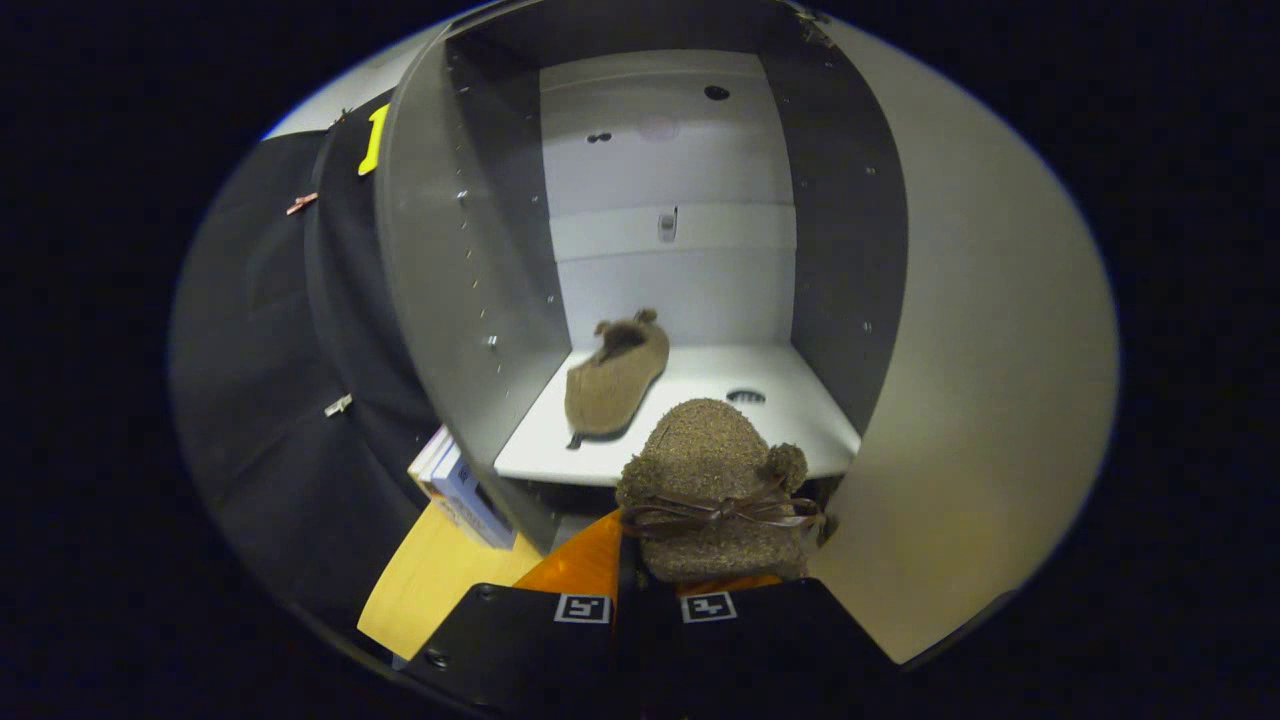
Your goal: Open the shoe cabinet door, grab the shoes and put them into the shoe cabinet, then close the shoe cabinet door.
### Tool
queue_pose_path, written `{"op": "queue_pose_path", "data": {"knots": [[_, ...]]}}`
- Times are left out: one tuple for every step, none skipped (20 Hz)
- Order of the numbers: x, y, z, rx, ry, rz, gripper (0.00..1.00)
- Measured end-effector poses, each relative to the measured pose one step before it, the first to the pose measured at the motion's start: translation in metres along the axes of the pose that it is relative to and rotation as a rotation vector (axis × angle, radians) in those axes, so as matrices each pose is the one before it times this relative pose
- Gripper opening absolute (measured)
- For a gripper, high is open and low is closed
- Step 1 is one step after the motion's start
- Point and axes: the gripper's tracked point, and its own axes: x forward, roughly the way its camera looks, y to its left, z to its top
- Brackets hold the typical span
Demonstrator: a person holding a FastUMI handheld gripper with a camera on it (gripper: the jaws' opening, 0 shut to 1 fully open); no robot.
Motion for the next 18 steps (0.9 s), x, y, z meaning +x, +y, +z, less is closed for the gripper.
{"op": "queue_pose_path", "data": {"knots": [[0.01307, -0.00385, 0.01345, 0.00026, -0.00474, -0.00562, 0.11], [0.01649, -0.00312, 0.01337, -0.00322, -0.01353, -0.00889, 0.11], [0.01546, -0.00199, 0.00678, -0.00058, 0.01504, -0.00921, 0.11], [0.01323, -0.00440, 0.00622, 0.01153, 0.01787, -0.00676, 0.11], [0.01383, -0.00450, 0.00817, 0.02197, 0.00364, -0.00584, 0.11], [0.01937, -0.00453, 0.00709, 0.01509, 0.00965, -0.00880, 0.11], [0.01419, -0.00438, 0.00524, 0.01078, 0.00089, -0.01463, 0.11], [0.01521, -0.00363, 0.00260, 0.00037, 0.01245, -0.01019, 0.11], [0.01492, -0.00258, 0.00259, -0.00461, 0.00435, -0.00717, 0.11], [0.01581, -0.00261, 0.00057, 0.00207, 0.01173, -0.00878, 0.11], [0.01261, -0.00214, 0.00021, 0.00328, 0.01156, -0.00316, 0.11], [0.01231, -0.00223, -0.00015, 0.00210, 0.01289, -0.00722, 0.11], [0.01160, -0.00212, 0.00024, -0.00511, 0.01200, -0.00663, 0.11], [0.01055, -0.00140, 0.00049, -0.00651, 0.00559, -0.00800, 0.11], [0.00923, -0.00039, 0.00070, 0.00400, 0.00750, -0.00718, 0.11], [0.01008, 0.00007, -0.00027, 0.00623, 0.00657, -0.00291, 0.11], [0.00756, 0.00015, -0.00172, 0.00076, 0.00918, -0.00025, 0.11], [0.00792, 0.00054, -0.00308, 0.00033, 0.01375, -0.00473, 0.11]]}}
